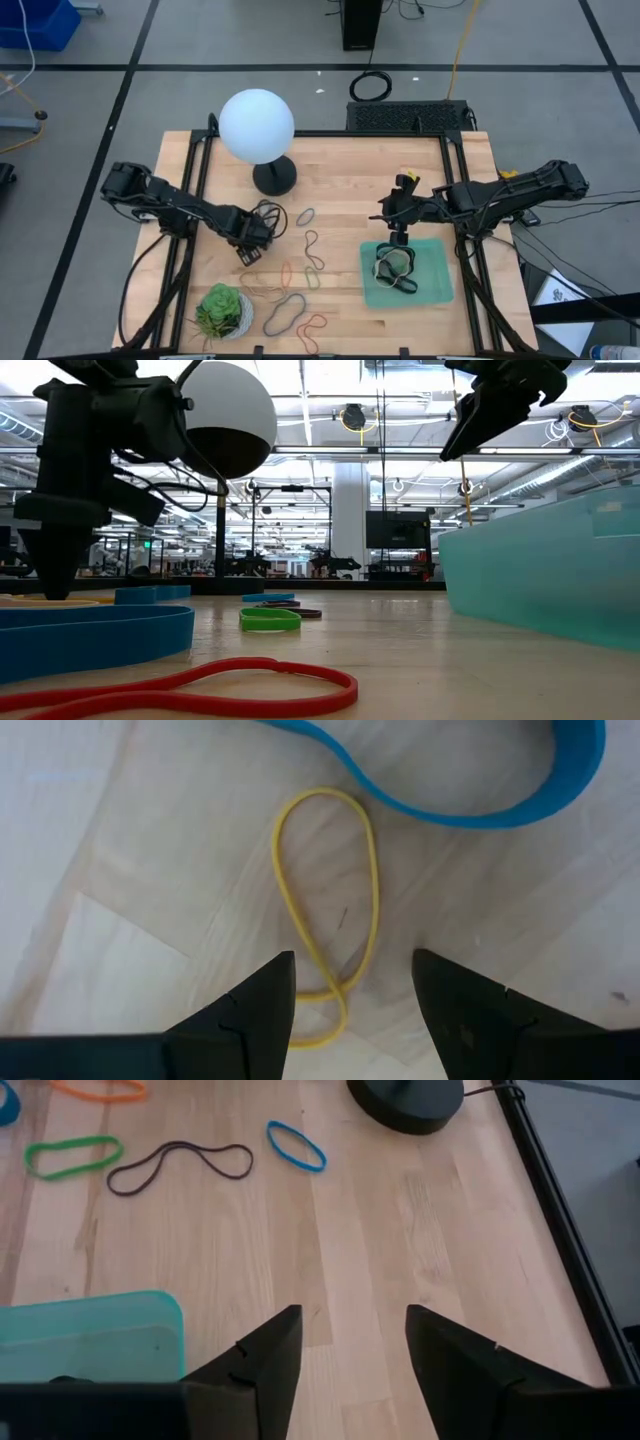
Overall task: Pick and place rubber bands into bin
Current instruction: Put the yellow rubber band into the green bin
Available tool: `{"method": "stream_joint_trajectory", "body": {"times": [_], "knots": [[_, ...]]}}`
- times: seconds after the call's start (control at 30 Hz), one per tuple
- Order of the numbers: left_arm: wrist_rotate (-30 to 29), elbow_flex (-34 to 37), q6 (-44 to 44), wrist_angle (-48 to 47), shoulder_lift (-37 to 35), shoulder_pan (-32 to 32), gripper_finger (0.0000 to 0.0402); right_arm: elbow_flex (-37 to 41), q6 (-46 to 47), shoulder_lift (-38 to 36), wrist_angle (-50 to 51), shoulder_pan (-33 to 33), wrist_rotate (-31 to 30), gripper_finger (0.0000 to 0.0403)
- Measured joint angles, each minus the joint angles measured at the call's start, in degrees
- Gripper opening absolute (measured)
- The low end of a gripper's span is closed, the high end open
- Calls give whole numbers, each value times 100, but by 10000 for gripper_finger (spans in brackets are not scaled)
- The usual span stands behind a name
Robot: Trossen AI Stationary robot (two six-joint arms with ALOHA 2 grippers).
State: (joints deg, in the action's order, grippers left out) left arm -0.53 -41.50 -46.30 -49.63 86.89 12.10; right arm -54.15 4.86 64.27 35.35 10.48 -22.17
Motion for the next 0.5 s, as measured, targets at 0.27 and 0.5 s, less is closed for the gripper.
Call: {"method": "stream_joint_trajectory", "body": {"times": [0.27,0.5], "knots": [[219,97,259,89,4,-332,211,0,0,0,0,0,5,171],[465,470,275,634,-57,-544,211,0,24,2,-29,4,468,171]]}}
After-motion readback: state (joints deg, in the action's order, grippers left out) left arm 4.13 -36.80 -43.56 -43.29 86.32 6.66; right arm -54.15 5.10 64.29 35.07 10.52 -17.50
